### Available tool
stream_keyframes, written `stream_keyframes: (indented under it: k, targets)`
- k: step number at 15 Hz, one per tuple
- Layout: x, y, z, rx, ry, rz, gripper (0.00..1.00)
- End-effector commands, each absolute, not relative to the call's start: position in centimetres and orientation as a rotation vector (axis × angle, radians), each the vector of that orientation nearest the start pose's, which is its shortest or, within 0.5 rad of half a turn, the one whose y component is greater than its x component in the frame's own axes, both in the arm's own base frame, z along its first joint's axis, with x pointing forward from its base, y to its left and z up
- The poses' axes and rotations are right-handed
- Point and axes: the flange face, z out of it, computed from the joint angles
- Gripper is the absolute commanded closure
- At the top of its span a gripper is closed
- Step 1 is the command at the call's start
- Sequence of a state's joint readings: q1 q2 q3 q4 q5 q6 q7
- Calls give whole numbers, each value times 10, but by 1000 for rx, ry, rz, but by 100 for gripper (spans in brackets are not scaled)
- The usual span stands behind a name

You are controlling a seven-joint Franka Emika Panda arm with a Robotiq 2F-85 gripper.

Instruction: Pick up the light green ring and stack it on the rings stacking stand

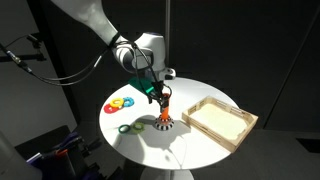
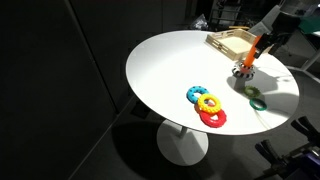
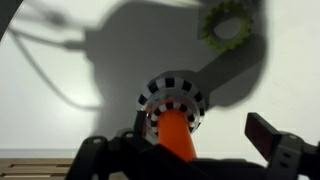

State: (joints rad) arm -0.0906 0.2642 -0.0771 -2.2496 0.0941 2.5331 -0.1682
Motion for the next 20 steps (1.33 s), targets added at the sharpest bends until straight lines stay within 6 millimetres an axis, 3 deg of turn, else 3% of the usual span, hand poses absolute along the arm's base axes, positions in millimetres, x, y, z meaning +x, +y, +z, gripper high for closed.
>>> stream_keyframes:
  k: [1, 8, 20]
  targets:
    - [535, -90, 249, -3104, 110, -28, 0]
    - [519, -74, 238, -3097, 69, 40, 0]
    - [491, -34, 184, -3182, -49, 60, 0]
